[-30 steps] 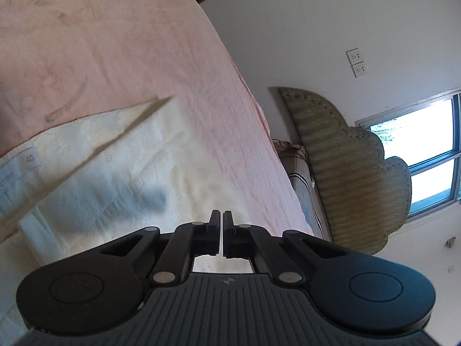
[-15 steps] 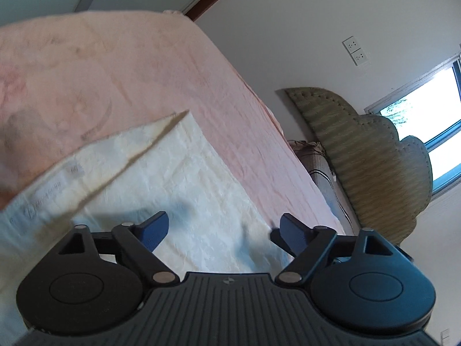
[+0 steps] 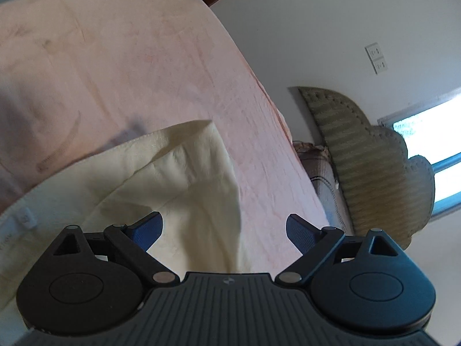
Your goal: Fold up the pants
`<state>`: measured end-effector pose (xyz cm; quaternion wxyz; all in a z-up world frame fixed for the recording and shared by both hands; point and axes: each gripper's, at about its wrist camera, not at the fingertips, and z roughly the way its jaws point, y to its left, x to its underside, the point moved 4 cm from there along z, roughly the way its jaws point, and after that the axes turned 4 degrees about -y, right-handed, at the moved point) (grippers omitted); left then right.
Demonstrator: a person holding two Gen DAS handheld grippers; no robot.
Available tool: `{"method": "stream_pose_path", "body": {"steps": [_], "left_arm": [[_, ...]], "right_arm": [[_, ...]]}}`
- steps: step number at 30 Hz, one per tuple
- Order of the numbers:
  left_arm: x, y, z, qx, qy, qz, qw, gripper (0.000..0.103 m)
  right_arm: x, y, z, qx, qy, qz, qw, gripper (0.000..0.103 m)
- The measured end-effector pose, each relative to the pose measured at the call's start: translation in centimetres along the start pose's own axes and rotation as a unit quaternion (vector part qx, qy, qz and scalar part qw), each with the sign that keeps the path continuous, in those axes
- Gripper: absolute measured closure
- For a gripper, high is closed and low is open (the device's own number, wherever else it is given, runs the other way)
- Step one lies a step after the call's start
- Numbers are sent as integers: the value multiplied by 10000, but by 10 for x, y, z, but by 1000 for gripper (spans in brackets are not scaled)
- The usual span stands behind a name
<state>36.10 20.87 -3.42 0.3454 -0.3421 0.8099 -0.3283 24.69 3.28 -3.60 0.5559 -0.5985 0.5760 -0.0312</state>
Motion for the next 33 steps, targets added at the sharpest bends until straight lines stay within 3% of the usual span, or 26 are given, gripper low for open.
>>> {"method": "stream_pose_path", "body": {"steps": [2, 3, 4, 6, 7, 9, 11, 13, 14, 18, 21, 24, 26, 28, 30, 33], "left_arm": [[-2, 2, 2, 34, -71, -171, 9998, 14], [-1, 4, 2, 21, -101, -192, 9998, 25], [0, 4, 1, -62, -118, -122, 9998, 48], [5, 7, -2, -216, -127, 36, 9997, 84], [7, 10, -6, -190, -171, 60, 9997, 92], [10, 15, -17, -61, -314, 109, 9994, 95], [15, 15, -31, 22, -440, 208, 9988, 97], [25, 11, -50, 160, -558, 524, 9969, 102], [31, 7, -60, 202, -634, 745, 9950, 102], [61, -4, -104, 367, -1037, 1595, 9810, 102], [81, -5, -128, 558, -1099, 1891, 9742, 101], [98, 1, -145, 525, -1160, 2094, 9695, 101], [106, 8, -155, 521, -1194, 2106, 9689, 101], [113, 16, -164, 535, -1228, 2005, 9705, 101], [118, 23, -170, 512, -1264, 1916, 9719, 101], [119, 36, -184, 481, -1331, 1818, 9731, 101]], "right_arm": [[-3, 16, -13, 7, -92, -335, 9994, 91], [-3, 22, -17, 23, -110, -474, 9988, 91], [-3, 25, -19, 23, -114, -531, 9985, 91], [-2, 27, -19, -2, -103, -410, 9991, 91], [-2, 25, -20, 42, -112, -310, 9994, 91], [0, 19, -22, 0, -68, -7, 10000, 87], [1, 12, -28, 48, -74, 256, 9996, 74], [9, 1, -36, -22, 42, 533, 9986, 51], [14, -5, -41, -92, 109, 690, 9975, 49], [35, -30, -61, -429, 396, 1017, 9931, 49], [47, -40, -61, -657, 756, 997, 9900, 49], [56, -42, -57, -936, 1050, 939, 9856, 49], [57, -42, -58, -952, 1151, 908, 9846, 52], [55, -36, -66, -926, 1233, 886, 9841, 84], [53, -21, -83, -754, 1240, 670, 9871, 93], [42, 7, -114, -421, 1207, 178, 9916, 96]]}}
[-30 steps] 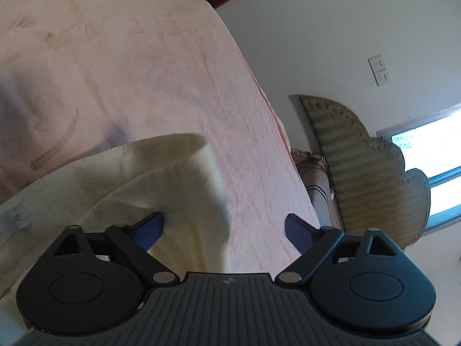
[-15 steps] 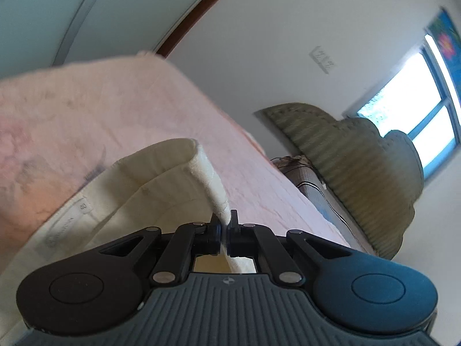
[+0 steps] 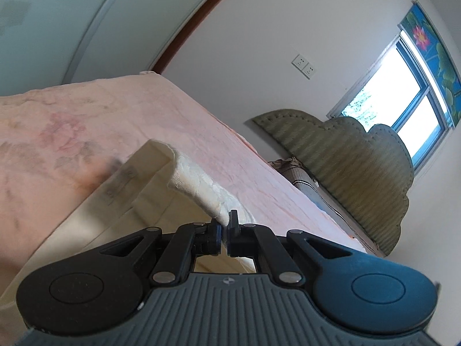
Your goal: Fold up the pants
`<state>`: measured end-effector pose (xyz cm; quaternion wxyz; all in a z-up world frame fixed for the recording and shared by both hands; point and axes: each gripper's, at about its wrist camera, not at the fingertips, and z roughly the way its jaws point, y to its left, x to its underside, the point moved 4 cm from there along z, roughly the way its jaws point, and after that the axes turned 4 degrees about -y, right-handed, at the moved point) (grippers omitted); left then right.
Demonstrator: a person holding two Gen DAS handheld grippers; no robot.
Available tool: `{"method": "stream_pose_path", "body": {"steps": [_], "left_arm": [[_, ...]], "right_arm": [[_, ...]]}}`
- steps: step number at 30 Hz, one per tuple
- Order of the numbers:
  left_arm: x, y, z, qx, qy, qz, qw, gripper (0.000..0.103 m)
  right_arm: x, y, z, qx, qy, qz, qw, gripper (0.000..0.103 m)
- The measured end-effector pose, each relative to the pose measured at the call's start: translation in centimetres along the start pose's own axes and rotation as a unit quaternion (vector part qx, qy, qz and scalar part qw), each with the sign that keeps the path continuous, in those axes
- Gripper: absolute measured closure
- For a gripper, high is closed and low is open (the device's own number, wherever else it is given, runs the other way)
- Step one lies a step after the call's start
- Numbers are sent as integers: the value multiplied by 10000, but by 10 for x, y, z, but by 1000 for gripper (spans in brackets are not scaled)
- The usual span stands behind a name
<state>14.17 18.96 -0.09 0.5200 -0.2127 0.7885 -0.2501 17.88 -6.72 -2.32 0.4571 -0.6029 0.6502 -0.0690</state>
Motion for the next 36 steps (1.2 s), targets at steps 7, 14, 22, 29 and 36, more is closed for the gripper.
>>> {"method": "stream_pose_path", "body": {"steps": [7, 14, 22, 29, 36], "left_arm": [[8, 21, -50, -63, 64, 87, 9999, 101], [36, 45, -82, -503, 343, 171, 9980, 101], [56, 60, -82, -988, 332, 424, 9936, 98], [50, 52, -109, -1510, 83, 688, 9861, 75], [46, -10, -126, -1560, -600, 1625, 9724, 70]], "right_arm": [[-20, 80, -85, 42, -409, 65, 9991, 98], [-16, 148, -120, -303, -577, 406, 9970, 98], [-16, 167, -136, -376, -672, 876, 9932, 98], [-12, 178, -153, 33, -647, 1008, 9928, 92], [69, 105, -204, 680, -745, 3523, 9305, 89]]}}
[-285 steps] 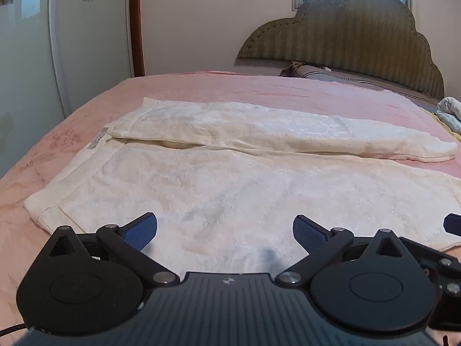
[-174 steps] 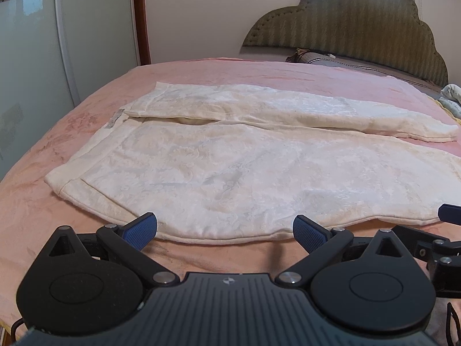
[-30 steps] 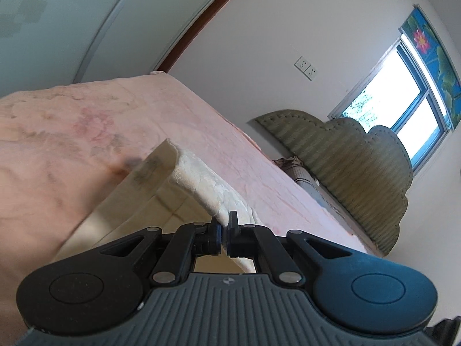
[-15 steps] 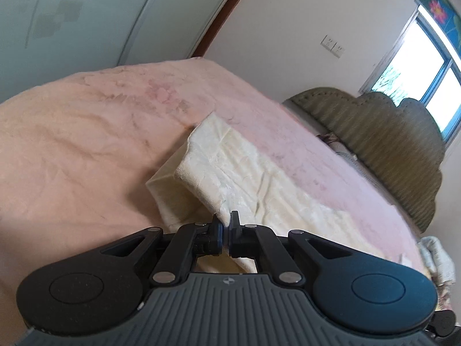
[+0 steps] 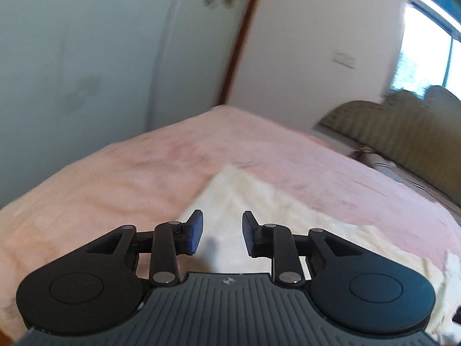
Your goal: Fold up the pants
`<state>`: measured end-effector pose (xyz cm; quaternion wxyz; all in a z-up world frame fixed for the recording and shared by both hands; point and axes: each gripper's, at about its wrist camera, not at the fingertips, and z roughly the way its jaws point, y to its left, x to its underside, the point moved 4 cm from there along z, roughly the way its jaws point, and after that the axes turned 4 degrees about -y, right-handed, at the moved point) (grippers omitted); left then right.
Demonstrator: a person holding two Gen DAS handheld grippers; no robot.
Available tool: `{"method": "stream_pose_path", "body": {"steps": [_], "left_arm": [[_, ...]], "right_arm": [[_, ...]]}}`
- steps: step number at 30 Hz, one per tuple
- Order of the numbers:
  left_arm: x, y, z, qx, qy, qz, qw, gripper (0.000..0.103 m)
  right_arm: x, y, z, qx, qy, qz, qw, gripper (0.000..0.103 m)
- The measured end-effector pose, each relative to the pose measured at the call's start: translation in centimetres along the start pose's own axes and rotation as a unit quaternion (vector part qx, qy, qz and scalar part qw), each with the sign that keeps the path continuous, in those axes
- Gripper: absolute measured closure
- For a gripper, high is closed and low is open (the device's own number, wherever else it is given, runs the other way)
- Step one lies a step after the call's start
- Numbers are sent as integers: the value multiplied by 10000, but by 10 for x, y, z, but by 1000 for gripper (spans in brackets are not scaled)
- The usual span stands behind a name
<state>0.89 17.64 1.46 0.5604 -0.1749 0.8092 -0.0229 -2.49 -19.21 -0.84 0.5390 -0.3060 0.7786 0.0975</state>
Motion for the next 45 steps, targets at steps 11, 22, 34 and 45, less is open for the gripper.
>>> {"method": "stream_pose_path", "body": {"steps": [11, 22, 34, 45], "left_arm": [[68, -200, 40, 3516, 1842, 1212, 9098, 45], [135, -278, 45, 4402, 2545, 1577, 8465, 41], [166, -293, 25, 4639, 1710, 2324, 8376, 16], [166, -290, 25, 4718, 1766, 2282, 8331, 7]], "right_arm": [[70, -92, -42, 1854, 816, 1727, 9639, 89], [120, -250, -110, 3348, 375, 3383, 8786, 87], [165, -308, -76, 2733, 748, 3666, 8862, 93], [156, -327, -76, 3932, 922, 3159, 8585, 92]]}}
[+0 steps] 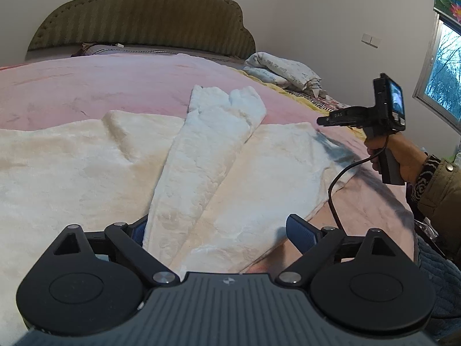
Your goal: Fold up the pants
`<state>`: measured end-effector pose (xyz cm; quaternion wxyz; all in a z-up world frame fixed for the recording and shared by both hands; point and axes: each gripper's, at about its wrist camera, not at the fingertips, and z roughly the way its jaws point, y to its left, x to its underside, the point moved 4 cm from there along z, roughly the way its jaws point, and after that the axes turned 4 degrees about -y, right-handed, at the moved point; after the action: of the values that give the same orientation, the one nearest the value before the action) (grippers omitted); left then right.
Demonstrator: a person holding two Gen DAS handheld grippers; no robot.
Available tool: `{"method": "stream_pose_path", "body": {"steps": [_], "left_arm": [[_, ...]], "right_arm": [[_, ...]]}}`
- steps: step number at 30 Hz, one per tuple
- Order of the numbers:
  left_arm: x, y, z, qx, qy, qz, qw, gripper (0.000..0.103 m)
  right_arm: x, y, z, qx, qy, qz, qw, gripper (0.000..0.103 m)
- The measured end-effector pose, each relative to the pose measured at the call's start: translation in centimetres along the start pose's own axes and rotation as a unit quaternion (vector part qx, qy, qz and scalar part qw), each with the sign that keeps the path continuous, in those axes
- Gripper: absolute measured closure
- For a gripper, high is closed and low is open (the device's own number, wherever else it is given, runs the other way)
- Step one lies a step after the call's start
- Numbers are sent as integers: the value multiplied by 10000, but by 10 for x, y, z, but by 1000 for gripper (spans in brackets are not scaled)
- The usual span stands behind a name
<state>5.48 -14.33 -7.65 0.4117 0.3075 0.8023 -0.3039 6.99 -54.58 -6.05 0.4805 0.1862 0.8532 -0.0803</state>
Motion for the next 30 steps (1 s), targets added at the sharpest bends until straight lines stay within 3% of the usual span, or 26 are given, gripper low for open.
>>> {"method": "stream_pose_path", "body": {"steps": [1, 3, 5, 7, 8, 9, 12, 14, 15, 16, 17, 18, 21, 24, 28, 30], "left_arm": [[0, -1, 0, -15, 9, 24, 10000, 7], [-1, -4, 1, -74, 30, 112, 9999, 6], [-3, -6, 3, -129, 60, 183, 9997, 6], [-6, -5, 6, -99, 30, 64, 9999, 6], [-8, -2, 7, -45, 1, -77, 10000, 6], [-9, 2, 7, 13, -39, -245, 9997, 6], [-8, 17, 6, 208, -247, -835, 9960, 8], [-7, 26, 4, 339, -389, -1203, 9914, 9], [-7, 29, 3, 375, -441, -1318, 9896, 9], [-7, 29, 3, 399, -457, -1341, 9891, 9], [-7, 28, 3, 396, -463, -1308, 9895, 8], [-7, 26, 3, 375, -458, -1256, 9903, 7], [-8, 22, 5, 336, -429, -1156, 9918, 6], [-8, 23, 6, 371, -437, -1177, 9914, 5], [-7, 22, 6, 418, -441, -1174, 9912, 4], [-7, 23, 8, 426, -438, -1164, 9913, 3]], "right_arm": [[-1, -2, -17, 211, -265, 90, 9994, 92], [4, 3, -45, -114, -484, 118, 9987, 92], [17, 15, -59, -791, -215, 53, 9966, 91], [39, 23, -59, -1161, 309, 45, 9927, 92], [50, 25, -54, -1169, 574, 10, 9915, 91], [53, 25, -57, -1142, 306, -23, 9930, 91], [37, 31, -57, -485, 218, 405, 9978, 88], [13, 53, -60, -479, -78, 442, 9978, 83], [1, 69, -59, -724, -204, 473, 9960, 65], [-13, 87, -58, -998, -314, 488, 9933, 30], [-25, 106, -55, -1161, -376, 462, 9914, 12], [-37, 126, -51, -1209, -421, 390, 9910, 0], [-59, 189, -33, -1246, -581, -376, 9898, 0], [-68, 243, 10, -750, -104, -1169, 9903, 0], [-66, 273, 65, -70, 395, -1580, 9866, 0], [-59, 273, 86, 37, 642, -1592, 9852, 4]]}}
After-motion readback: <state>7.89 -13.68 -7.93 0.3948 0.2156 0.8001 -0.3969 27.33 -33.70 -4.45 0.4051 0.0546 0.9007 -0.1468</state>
